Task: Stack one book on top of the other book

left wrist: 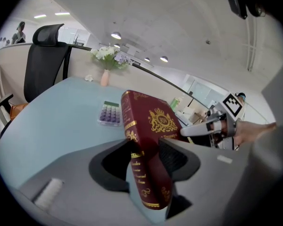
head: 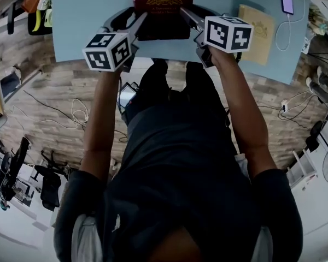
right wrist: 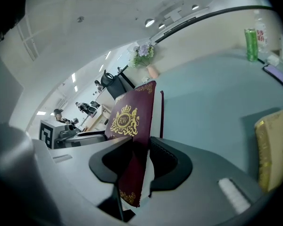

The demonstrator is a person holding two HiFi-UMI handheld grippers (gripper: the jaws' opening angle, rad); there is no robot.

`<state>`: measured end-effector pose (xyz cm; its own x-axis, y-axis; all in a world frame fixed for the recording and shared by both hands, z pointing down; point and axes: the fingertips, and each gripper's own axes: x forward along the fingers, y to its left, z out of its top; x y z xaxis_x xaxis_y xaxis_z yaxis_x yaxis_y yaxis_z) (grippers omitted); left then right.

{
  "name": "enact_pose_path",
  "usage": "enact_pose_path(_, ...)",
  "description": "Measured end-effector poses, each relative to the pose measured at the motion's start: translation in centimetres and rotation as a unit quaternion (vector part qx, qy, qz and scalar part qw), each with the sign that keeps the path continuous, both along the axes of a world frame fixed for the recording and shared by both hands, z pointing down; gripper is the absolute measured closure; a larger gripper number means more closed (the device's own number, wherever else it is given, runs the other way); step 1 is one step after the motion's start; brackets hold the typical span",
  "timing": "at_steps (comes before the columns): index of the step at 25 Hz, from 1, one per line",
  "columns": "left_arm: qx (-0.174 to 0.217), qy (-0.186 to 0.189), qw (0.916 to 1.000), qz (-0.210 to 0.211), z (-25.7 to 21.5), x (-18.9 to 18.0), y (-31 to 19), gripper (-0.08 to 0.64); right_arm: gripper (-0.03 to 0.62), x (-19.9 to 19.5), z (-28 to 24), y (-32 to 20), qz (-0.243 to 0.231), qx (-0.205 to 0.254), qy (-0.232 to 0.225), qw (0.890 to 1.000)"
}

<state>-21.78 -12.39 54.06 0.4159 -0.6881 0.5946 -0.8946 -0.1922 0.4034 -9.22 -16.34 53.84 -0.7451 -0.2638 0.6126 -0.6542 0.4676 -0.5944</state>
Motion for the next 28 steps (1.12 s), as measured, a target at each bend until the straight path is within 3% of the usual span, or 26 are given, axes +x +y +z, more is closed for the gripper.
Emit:
enact_pose_path(13,0.022,-0.002,0.999,0.039,-3.7,6.6,-1.8,0.33,0.479,7.0,-3.8,-1.6,0.045,0.028,-0.009,0.999)
enact_pose_path(28,0.014,0.011,0.9943,0.105,-3.5,17.4,-3.3,0.333,0.483,17.9,-4.4,-2.6,0.113,0.036,-0.005,0.993)
